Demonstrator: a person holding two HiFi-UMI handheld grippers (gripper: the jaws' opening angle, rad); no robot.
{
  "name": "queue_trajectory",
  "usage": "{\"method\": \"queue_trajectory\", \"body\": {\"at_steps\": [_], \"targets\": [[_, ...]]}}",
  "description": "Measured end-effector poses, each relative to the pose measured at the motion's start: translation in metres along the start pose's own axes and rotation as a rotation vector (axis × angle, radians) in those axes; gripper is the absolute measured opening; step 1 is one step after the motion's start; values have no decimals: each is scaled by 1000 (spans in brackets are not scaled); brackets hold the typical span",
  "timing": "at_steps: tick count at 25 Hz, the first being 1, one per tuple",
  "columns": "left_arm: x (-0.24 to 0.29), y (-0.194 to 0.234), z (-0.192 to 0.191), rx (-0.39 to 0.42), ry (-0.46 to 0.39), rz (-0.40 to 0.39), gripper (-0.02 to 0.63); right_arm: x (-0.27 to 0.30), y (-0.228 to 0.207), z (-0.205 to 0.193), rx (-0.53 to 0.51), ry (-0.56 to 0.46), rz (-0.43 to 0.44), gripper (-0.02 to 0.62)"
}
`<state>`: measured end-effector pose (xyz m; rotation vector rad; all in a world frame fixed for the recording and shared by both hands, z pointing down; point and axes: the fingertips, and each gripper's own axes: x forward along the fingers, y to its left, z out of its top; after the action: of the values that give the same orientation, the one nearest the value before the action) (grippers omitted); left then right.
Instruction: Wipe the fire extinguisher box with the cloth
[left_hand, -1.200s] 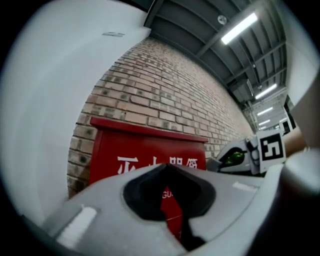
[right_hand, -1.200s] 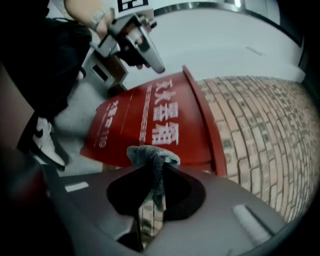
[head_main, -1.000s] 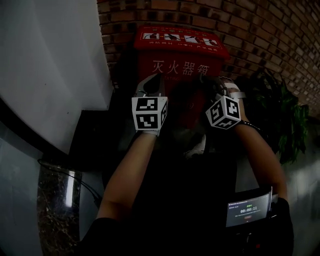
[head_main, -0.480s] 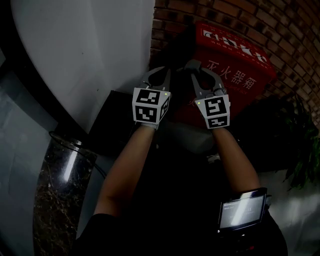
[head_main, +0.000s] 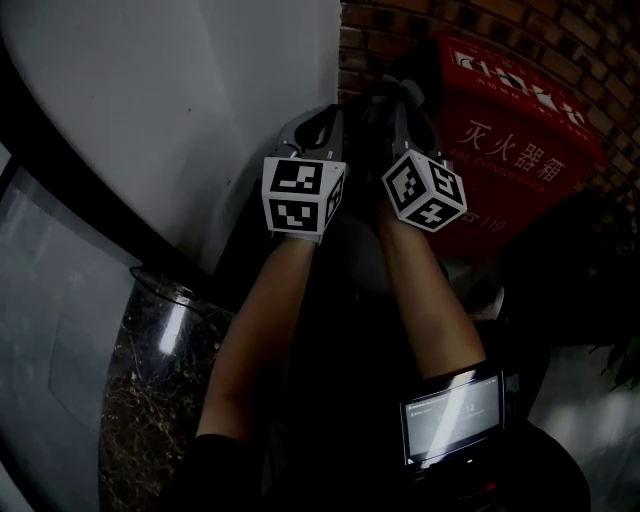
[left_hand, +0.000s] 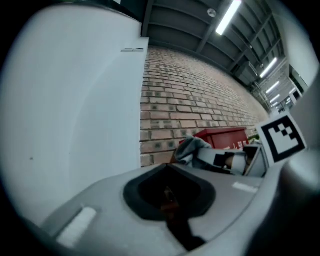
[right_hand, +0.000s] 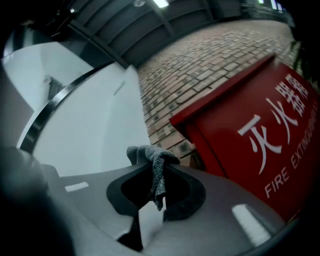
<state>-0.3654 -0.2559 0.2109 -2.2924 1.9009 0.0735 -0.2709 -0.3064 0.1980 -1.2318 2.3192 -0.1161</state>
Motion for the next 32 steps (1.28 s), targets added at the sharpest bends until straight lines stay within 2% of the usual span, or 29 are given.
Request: {"method": "queue_trajectory", "body": {"at_steps": [4,10,14,19,23,32], "targets": [[15,7,6,40,-6,-10,2,11,-21,-2,246,-86,-99,48],[25,13,2,53,-14,-20,2,18,-64,-31,619,-191,-214,43],[28,19,-8,45,-9,-14,2,15,-89,-50,802,-254,-298,38],[34,22,-23,29,16,-31,2,13,-102,-53,986,-357,-350,34],[34,24,-34,19,22,-35,2,12,-118,-64,993,-377,-349,35],[50,10,-79,-1,71,-85,2,-4,-146,-122,985,-321,-424,37]]}}
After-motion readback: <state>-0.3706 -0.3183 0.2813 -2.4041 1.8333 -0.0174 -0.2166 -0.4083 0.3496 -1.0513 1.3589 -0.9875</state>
